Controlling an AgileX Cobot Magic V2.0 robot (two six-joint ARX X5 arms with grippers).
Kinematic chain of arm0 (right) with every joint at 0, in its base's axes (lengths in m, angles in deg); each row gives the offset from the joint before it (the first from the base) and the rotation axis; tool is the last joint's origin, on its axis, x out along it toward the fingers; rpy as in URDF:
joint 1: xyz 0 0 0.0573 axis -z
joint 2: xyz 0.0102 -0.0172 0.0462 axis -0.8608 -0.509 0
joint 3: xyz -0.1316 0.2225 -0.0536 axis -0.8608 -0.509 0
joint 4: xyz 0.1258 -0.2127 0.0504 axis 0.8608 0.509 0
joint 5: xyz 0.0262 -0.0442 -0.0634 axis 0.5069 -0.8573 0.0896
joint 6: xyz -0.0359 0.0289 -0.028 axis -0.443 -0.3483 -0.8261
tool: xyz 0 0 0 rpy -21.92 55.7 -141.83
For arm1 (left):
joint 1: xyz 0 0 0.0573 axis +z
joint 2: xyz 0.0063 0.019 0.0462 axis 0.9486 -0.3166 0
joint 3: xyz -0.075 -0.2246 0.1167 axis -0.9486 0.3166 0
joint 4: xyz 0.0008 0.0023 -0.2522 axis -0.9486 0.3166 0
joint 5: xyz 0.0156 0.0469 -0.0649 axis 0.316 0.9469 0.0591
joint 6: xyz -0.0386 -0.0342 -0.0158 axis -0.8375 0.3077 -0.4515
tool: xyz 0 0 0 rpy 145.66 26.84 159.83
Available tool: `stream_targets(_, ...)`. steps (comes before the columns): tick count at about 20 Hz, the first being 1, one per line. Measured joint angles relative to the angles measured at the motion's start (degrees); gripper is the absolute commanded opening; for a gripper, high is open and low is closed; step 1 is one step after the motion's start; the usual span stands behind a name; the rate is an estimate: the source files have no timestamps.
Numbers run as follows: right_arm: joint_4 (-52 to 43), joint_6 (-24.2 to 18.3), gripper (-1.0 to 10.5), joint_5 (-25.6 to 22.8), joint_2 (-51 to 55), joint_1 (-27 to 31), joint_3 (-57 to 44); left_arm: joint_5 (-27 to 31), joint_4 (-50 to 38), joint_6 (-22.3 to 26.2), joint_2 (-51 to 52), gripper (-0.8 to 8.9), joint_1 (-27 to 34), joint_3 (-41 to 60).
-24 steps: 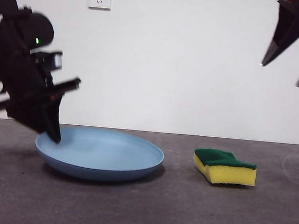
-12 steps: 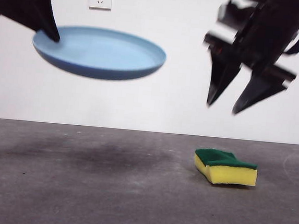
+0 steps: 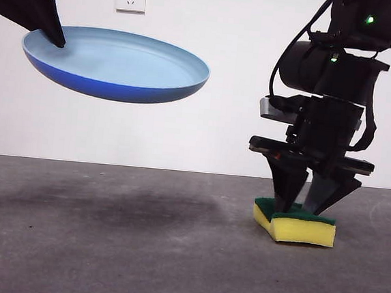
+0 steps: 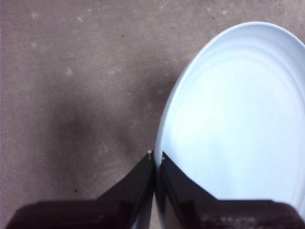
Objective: Pick up the plate,pick up the cloth,clean the plate with the cloth
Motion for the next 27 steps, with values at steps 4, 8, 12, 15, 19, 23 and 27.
stream_targets(4,-0.2,-0.3,-0.2,-2.4,-0.5,0.0,0.0,1.2,0.0,0.7,0.0,-0.08,0.0,0.0)
stream_targets(8,-0.1,-1.0,-0.2,-3.4,-0.5,-0.1,0.1,2.6,0.0,0.8,-0.3,-0.08,0.0,0.0)
stream_targets(12,1.3,-0.5,-0.2,0.0,2.7,-1.1,-0.1,2.8,-0.4,0.8,-3.7,-0.08,0.0,0.0)
stream_targets(15,1.1,0.7,-0.2,0.3,11.6,-4.4,-0.2,5.4,-0.7,0.8,-7.6,-0.08,-1.0,0.0)
stream_targets(19,0.3,3.2,-0.2,0.5,20.8,-8.8,-0.2,5.7,-0.9,0.7,-13.2,-0.08,-3.4,0.0)
stream_targets(23,-1.3,4.2,-0.2,0.4,21.2,-12.1,-0.2,4.3,-1.2,-1.0,-14.6,-0.08,-9.4,0.0)
stream_targets(27,-4.8,4.6,-0.2,0.2,18.2,-15.2,-0.2,2.3,-1.9,-2.6,-14.5,-0.08,-14.6,0.0)
